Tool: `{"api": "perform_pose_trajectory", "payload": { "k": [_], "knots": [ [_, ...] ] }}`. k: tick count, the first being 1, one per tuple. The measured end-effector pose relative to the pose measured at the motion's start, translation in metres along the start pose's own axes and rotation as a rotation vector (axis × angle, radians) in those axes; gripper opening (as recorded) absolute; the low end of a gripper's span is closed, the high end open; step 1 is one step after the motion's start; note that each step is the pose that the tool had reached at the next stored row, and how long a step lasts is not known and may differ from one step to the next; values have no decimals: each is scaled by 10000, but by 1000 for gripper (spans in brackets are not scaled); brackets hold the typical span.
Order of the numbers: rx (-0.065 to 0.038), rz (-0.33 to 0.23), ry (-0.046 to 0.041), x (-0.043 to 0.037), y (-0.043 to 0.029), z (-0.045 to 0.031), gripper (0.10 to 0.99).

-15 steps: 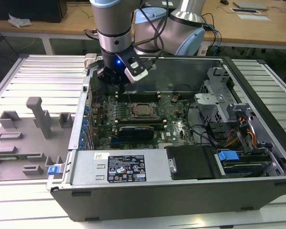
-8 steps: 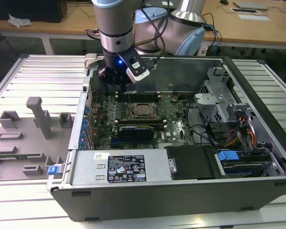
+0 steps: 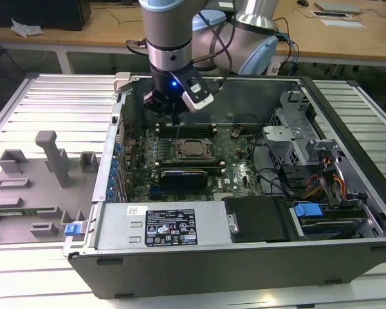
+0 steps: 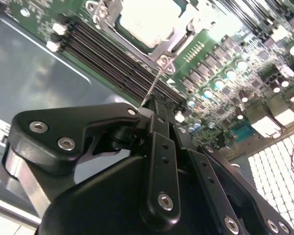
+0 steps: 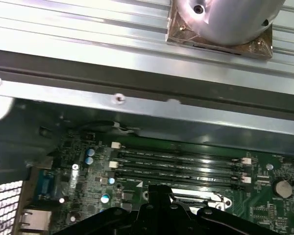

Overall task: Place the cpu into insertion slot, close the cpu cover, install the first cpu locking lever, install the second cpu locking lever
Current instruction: 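Install the first cpu locking lever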

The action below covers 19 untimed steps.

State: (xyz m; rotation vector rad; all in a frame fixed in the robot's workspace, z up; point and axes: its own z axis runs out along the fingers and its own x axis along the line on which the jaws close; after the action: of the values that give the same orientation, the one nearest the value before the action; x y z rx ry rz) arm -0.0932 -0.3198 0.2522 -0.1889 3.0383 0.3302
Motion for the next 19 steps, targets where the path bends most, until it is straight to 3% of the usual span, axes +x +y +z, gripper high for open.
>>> {"api": "perform_pose_trajectory", "payload": {
  "k": [9, 13, 16, 19],
  "knots": [
    [1, 0, 1, -262, -35, 18, 106],
    [1, -1, 2, -332, -45, 22, 106],
    [0, 0, 0, -334, -44, 23, 106],
    [49, -89, -394, -327, -45, 28, 106]
  ]
}}
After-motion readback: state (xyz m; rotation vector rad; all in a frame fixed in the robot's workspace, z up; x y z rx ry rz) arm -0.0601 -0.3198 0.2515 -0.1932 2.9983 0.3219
